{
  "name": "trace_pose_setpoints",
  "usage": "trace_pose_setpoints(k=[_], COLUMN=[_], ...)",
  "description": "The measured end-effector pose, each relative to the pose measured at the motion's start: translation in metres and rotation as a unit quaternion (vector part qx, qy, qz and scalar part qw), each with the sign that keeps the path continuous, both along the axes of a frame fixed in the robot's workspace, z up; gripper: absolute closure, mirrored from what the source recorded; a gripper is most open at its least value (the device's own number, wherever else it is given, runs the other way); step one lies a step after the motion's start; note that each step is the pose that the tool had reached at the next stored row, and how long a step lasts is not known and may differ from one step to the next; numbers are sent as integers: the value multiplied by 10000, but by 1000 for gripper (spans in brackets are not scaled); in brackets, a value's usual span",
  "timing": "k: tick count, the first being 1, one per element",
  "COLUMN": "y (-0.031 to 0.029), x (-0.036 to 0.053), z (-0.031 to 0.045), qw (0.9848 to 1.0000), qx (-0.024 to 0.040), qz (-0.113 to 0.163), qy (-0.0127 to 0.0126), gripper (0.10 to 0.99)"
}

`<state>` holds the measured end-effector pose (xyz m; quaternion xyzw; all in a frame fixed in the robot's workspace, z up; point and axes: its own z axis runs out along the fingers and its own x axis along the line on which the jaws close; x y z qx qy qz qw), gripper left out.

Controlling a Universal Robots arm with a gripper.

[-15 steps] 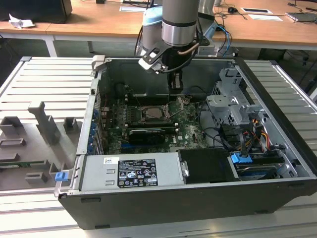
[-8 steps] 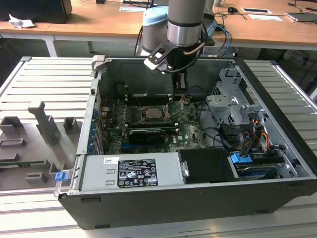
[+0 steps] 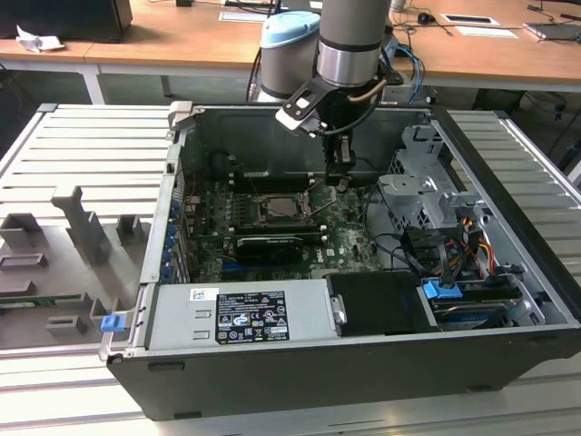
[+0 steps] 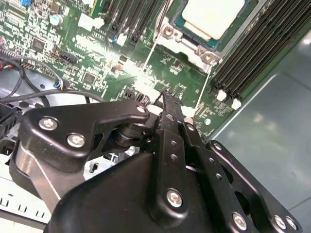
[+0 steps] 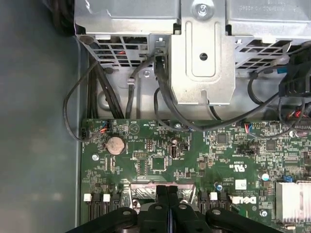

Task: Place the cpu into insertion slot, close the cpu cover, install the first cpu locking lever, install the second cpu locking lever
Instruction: 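Close the cpu cover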

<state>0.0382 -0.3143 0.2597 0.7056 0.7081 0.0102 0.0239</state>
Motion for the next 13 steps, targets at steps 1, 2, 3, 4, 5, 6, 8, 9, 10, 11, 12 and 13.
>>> trace_pose_setpoints(k=[1,2,3,4,5,6,8,9,10,11,12,13], y=[5,11,15,18,20,22,27,34,38,41,46,51], x=[30,52,67,79,88,96,111,131,142,151,163,174], z=[-4,-8,-10,-12,-14,-14,-19,-24,-27,-31,-38,-46], qw=[10000,10000,10000,10000,10000,10000,10000,9999,9999,9999,9999,9999], qx=[-2,-4,-7,-8,-7,-9,-8,-10,-12,-17,-32,-43], qz=[0,0,-1,2,14,40,93,109,108,109,109,109], qy=[3,6,7,8,8,8,8,11,14,16,19,21], gripper=[980,980,980,980,980,980,980,980,980,980,980,980])
